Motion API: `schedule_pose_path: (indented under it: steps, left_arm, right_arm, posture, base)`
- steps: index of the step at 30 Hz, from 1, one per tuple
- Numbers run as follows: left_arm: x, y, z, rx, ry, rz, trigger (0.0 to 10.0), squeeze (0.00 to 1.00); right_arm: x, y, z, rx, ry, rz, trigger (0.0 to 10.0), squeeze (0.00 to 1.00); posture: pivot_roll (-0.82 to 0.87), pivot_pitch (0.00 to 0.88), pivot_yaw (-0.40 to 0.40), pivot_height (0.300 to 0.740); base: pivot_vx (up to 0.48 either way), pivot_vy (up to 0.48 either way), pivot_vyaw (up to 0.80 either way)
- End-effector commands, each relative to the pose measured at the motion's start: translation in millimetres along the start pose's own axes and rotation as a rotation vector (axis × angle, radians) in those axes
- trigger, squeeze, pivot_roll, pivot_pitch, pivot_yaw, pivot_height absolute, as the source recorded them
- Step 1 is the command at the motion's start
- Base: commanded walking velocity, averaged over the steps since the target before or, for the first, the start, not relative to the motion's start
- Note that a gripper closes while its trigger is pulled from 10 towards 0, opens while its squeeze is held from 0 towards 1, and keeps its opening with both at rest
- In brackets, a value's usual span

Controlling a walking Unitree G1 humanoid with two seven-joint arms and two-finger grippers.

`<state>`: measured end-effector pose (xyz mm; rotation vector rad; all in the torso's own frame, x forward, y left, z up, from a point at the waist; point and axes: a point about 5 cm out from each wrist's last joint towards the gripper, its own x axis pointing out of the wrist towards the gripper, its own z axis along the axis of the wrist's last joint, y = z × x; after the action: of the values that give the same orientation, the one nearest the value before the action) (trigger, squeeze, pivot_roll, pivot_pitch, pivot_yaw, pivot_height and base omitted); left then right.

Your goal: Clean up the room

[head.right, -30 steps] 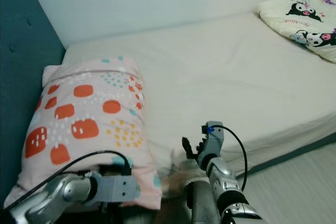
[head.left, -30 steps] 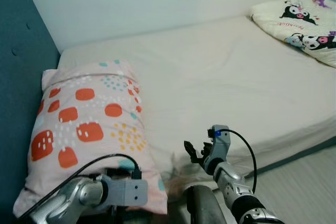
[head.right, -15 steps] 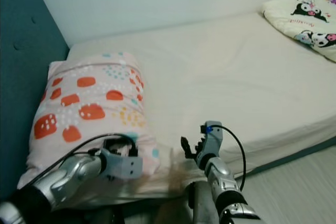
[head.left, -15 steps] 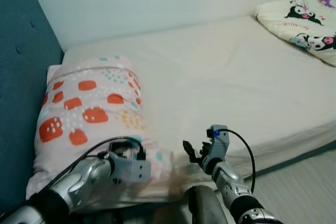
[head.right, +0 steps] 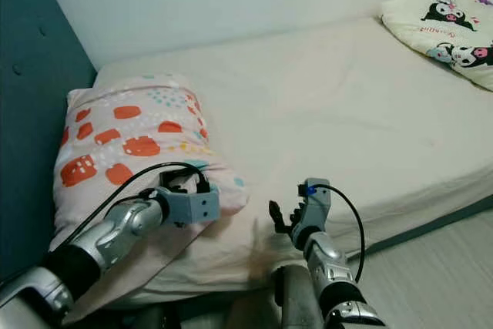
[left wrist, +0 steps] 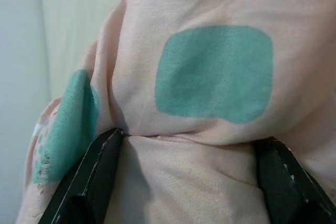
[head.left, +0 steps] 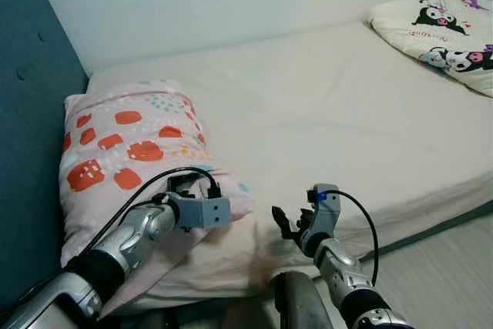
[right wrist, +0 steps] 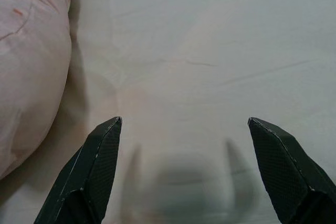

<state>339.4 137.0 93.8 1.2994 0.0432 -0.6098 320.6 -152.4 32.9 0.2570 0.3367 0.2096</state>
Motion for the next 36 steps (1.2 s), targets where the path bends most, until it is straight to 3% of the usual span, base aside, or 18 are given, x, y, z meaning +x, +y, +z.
schedule_pose_path:
  steps: [1, 7, 9, 11, 12, 21, 29, 30, 31, 33, 36]
  left_arm:
    - [-5.3, -4.4, -18, 0.002, 0.067, -0.001, 10.0, 0.0]
    - [-20.6, -9.5, -54, 0.04, 0.186, -0.031, 10.0, 0.0]
    - [-38.5, -11.8, -85, 0.06, 0.284, -0.073, 10.0, 0.0]
    - [-42.5, -12.3, -91, 0.063, 0.302, -0.082, 10.0, 0.0]
    - [-51.9, -13.0, -103, 0.076, 0.337, -0.1, 10.0, 0.0]
    - [-79.5, -16.9, -133, 0.084, 0.432, -0.186, 10.0, 0.0]
    - [-78.3, -24.1, -125, 0.039, 0.384, -0.219, 10.0, 0.0]
    - [-75.6, -28.5, -115, -0.042, 0.335, -0.258, 10.0, 0.0]
    - [-75.6, -28.5, -115, -0.042, 0.335, -0.258, 10.0, 0.0]
    - [-77.8, -33.3, -98, -0.179, 0.233, -0.374, 10.0, 0.0]
    - [-98.7, -31.4, -82, -0.229, 0.107, -0.567, 10.0, 0.0]
  right_arm:
    - [-1.4, 1.5, -5, 0.021, 0.007, -0.003, 10.0, 0.0]
    - [-0.9, 1.6, -4, 0.02, 0.008, -0.001, 10.0, 0.0]
    - [-0.6, 0.6, -2, 0.016, 0.007, -0.001, 10.0, 0.0]
    - [-0.5, 0.2, -2, 0.016, 0.007, -0.002, 10.0, 0.0]
    - [-0.5, -0.5, -1, 0.015, 0.007, -0.003, 10.0, 0.0]
    - [-0.2, 0.6, -2, 0.014, 0.012, 0.0, 10.0, 0.0]
    - [0.5, 0.3, 0, 0.01, 0.014, 0.002, 10.0, 0.0]
    - [1.0, 0.5, 1, 0.009, 0.012, 0.004, 10.0, 0.0]
    - [1.0, 0.5, 1, 0.009, 0.012, 0.004, 10.0, 0.0]
    - [1.5, 0.2, 2, 0.007, 0.01, 0.007, 10.0, 0.0]
    - [1.5, -1.1, 3, 0.004, 0.014, 0.007, 10.0, 0.0]
  posture:
    - [-0.14, 0.133, 0.018, 0.595]
    - [-0.13, 0.131, 0.011, 0.595]
    - [-0.13, 0.131, 0.009, 0.595]
    - [-0.13, 0.131, 0.009, 0.595]
    - [-0.13, 0.131, 0.008, 0.595]
    - [-0.11, 0.131, 0.0, 0.595]
    - [-0.12, 0.128, -0.003, 0.595]
    - [-0.12, 0.127, -0.007, 0.595]
    - [-0.12, 0.127, -0.007, 0.595]
    - [-0.12, 0.124, -0.011, 0.595]
    - [-0.11, 0.118, -0.017, 0.595]
  base:
    - [0.0, 0.0, 0.0]
    - [0.0, 0.0, 0.0]
    - [0.0, 0.0, 0.0]
    - [0.0, 0.0, 0.0]
    - [0.0, 0.0, 0.0]
    - [0.0, 0.0, 0.0]
    - [0.0, 0.0, 0.0]
    - [0.0, 0.0, 0.0]
    - [0.0, 0.0, 0.0]
    - [0.0, 0.0, 0.0]
    - [0.0, 0.0, 0.0]
